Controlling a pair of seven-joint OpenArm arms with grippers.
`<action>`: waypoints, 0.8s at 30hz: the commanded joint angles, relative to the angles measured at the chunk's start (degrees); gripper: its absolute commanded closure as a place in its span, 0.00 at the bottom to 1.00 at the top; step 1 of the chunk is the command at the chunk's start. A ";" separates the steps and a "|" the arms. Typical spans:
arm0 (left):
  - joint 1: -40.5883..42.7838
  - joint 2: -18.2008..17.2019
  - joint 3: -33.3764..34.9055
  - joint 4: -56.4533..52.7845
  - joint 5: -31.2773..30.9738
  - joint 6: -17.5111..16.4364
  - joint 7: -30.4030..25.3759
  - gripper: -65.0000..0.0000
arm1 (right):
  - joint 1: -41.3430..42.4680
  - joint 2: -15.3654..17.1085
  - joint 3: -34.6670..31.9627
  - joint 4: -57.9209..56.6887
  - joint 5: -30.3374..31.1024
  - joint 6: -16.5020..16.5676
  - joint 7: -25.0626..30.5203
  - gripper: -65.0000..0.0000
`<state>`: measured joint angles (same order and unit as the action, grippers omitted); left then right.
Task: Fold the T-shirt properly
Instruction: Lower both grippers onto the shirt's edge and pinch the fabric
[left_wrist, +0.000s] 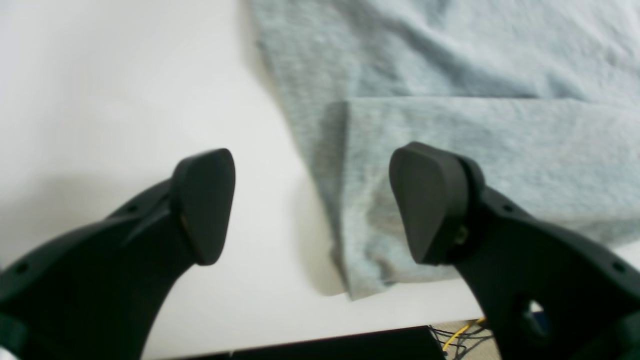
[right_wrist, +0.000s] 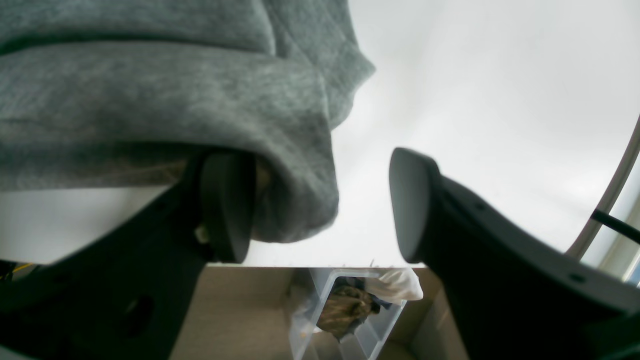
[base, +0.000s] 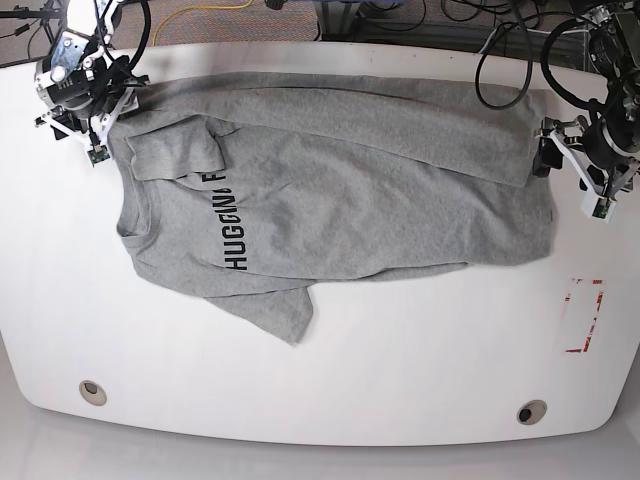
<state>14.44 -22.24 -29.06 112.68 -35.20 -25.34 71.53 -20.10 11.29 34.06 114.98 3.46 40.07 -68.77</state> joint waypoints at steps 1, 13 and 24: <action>-0.50 -1.01 0.36 0.77 -0.36 0.24 -0.89 0.25 | 0.01 0.89 0.35 1.46 0.27 -0.07 0.16 0.39; -1.91 -0.93 2.82 0.77 -0.45 0.24 -2.03 0.25 | -0.34 3.00 0.09 1.20 11.61 -0.07 -0.99 0.39; -3.32 -0.84 2.73 0.77 -0.45 0.24 -2.12 0.25 | 3.88 0.27 -0.09 1.29 8.45 -0.07 0.42 0.39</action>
<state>12.34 -22.24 -25.98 112.68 -35.16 -25.30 70.46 -18.15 11.35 33.82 115.07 11.64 40.07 -69.56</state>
